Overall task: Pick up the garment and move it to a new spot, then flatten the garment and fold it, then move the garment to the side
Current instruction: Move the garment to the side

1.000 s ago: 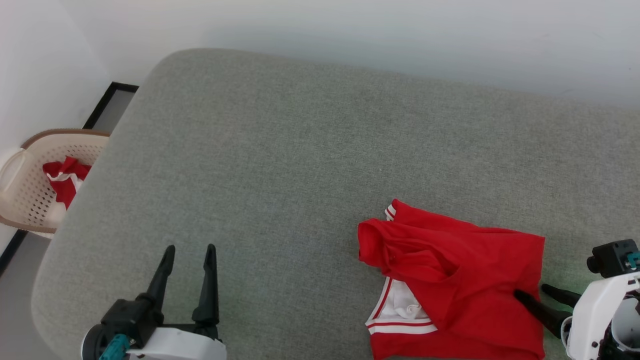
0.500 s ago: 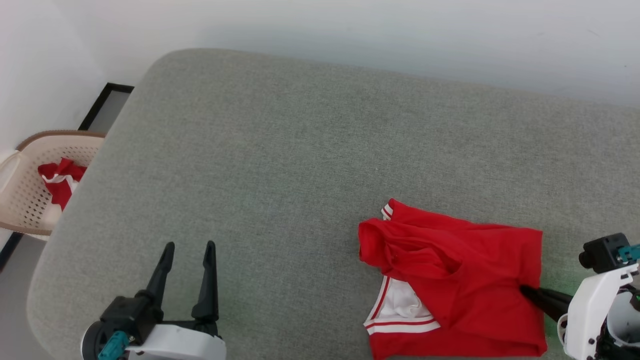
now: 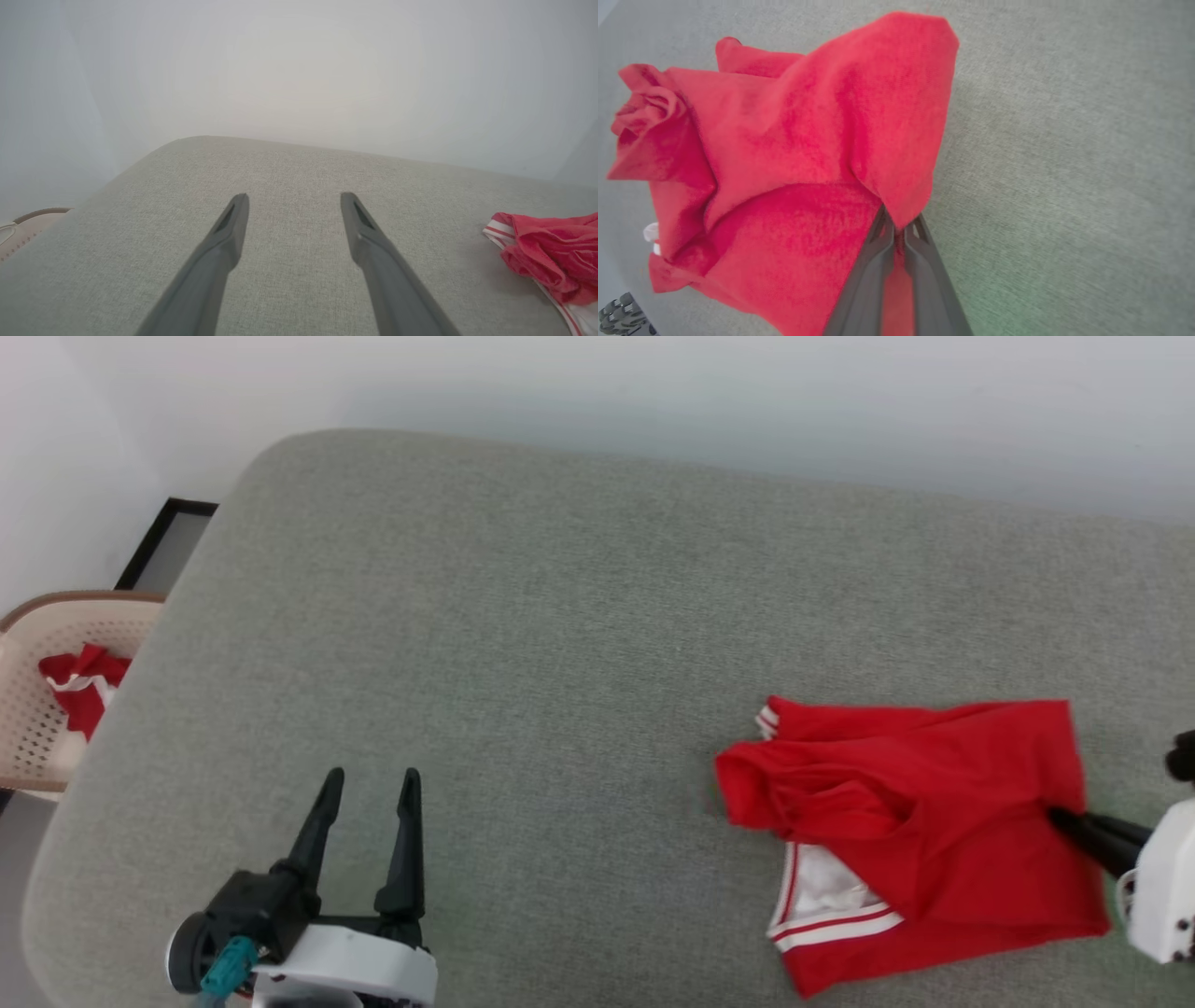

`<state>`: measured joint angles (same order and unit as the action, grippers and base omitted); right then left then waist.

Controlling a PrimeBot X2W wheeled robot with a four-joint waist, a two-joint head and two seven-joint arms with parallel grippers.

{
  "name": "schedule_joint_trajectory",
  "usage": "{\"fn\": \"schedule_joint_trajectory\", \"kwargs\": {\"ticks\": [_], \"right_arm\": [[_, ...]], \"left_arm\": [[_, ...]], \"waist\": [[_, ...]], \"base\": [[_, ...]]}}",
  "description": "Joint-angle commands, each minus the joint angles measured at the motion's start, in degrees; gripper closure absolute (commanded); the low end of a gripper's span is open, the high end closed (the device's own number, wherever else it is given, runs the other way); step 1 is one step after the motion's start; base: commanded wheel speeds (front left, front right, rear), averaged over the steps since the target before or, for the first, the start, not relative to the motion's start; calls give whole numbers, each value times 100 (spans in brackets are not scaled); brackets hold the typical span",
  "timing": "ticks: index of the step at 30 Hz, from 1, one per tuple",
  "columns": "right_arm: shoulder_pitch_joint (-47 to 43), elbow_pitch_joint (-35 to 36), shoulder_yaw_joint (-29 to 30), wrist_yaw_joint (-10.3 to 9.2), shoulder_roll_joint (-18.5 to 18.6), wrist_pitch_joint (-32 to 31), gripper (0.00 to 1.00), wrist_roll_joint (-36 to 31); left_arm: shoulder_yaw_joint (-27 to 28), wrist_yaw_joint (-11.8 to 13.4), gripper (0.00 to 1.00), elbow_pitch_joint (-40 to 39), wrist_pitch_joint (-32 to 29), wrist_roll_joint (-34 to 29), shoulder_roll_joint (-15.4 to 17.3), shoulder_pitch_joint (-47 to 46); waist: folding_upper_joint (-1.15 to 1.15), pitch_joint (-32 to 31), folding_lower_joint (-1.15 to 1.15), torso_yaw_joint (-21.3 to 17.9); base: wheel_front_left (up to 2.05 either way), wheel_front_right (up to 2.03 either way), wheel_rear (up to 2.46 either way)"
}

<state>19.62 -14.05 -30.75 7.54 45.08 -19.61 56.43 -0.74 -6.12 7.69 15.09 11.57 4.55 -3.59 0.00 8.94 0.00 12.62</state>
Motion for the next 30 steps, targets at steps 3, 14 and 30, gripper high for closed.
{"fn": "schedule_joint_trajectory", "kwargs": {"ticks": [3,14,30], "right_arm": [[72,7,185,-11,193,18,100,-87],[246,-211,619,-11,697,29,100,-246],[1030,-1063,525,-11,1376,606,100,-560]], "left_arm": [[-18,-48,0,9,6,-59,-2,-143],[-237,-109,0,167,5,-168,-9,-557],[-781,-138,0,601,3,-260,53,-1629]], "waist": [[0,28,0,-155],[0,175,0,-675],[0,769,0,-1468]], "base": [[0,0,0],[0,0,0],[0,0,0]]}}
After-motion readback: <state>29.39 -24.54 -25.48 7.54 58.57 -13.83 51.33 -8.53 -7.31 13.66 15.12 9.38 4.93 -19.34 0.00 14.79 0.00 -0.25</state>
